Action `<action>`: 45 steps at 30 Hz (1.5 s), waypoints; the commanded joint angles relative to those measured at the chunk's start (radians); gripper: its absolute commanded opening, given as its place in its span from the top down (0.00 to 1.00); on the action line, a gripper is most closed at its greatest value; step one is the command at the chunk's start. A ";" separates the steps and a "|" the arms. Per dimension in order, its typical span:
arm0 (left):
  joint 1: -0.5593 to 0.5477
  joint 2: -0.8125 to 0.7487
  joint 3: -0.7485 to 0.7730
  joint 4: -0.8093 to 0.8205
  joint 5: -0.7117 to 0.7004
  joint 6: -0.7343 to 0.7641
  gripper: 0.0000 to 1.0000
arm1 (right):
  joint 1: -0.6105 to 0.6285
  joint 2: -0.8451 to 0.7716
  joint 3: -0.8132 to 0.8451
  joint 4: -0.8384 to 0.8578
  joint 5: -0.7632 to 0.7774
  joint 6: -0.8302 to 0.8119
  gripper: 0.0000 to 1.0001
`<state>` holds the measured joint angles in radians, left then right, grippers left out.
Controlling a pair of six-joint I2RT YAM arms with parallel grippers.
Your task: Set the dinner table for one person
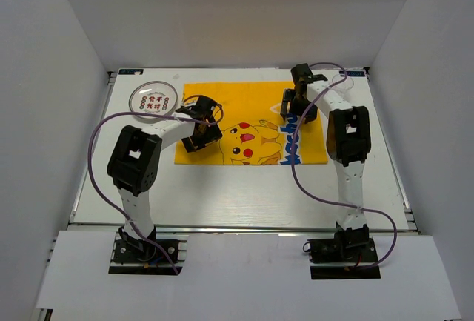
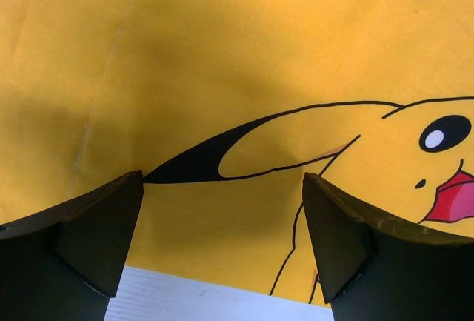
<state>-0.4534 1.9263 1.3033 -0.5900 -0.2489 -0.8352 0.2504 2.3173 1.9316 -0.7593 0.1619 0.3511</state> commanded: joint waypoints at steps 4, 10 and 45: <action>0.004 -0.001 0.020 -0.047 0.020 -0.005 0.02 | -0.014 0.059 0.050 -0.022 -0.019 -0.014 0.11; 0.004 -0.044 0.051 -0.082 0.002 -0.010 0.02 | -0.022 -0.036 -0.017 0.031 -0.029 -0.017 0.11; 0.533 -0.201 -0.028 0.177 0.071 -0.217 0.02 | 0.093 -1.550 -1.114 0.641 -0.909 0.353 0.11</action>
<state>0.0563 1.7439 1.3144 -0.5373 -0.2493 -1.0126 0.3363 0.8272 0.8070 -0.2020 -0.6029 0.6350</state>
